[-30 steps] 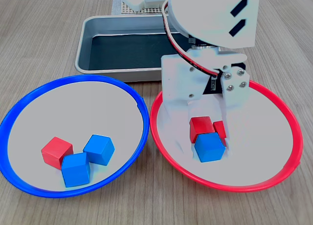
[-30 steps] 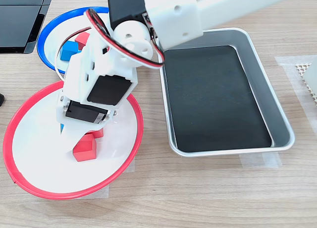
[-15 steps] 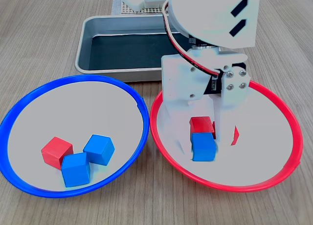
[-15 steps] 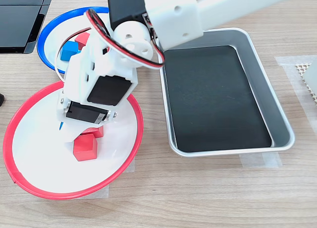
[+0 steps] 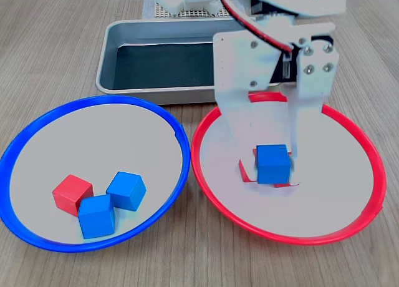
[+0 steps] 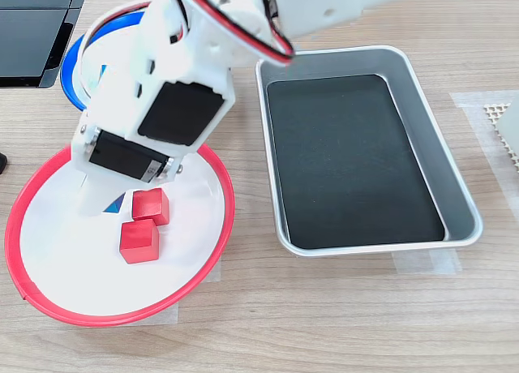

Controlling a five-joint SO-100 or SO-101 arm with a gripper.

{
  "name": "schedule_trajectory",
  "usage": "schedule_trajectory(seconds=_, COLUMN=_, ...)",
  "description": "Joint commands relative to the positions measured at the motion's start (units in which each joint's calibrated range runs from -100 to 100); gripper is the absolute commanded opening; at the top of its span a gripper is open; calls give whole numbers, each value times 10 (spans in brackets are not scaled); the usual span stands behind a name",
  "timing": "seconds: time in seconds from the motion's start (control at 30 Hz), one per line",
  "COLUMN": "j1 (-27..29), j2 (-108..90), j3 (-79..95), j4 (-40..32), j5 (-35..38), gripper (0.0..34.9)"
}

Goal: Relocate any misplaced blocks to their matching dishes.

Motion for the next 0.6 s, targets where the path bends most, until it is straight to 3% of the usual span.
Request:
schedule_trajectory(seconds=0.0, j1=15, j2=-77, j3=6, j4=32, j5=-3, gripper=4)
schedule_trajectory(seconds=0.27, j1=79, j2=-176, j3=61, j4=87, j5=21, gripper=4)
schedule_trajectory(seconds=0.57, j1=169, j2=-220, j3=118, j4=103, j5=64, gripper=4)
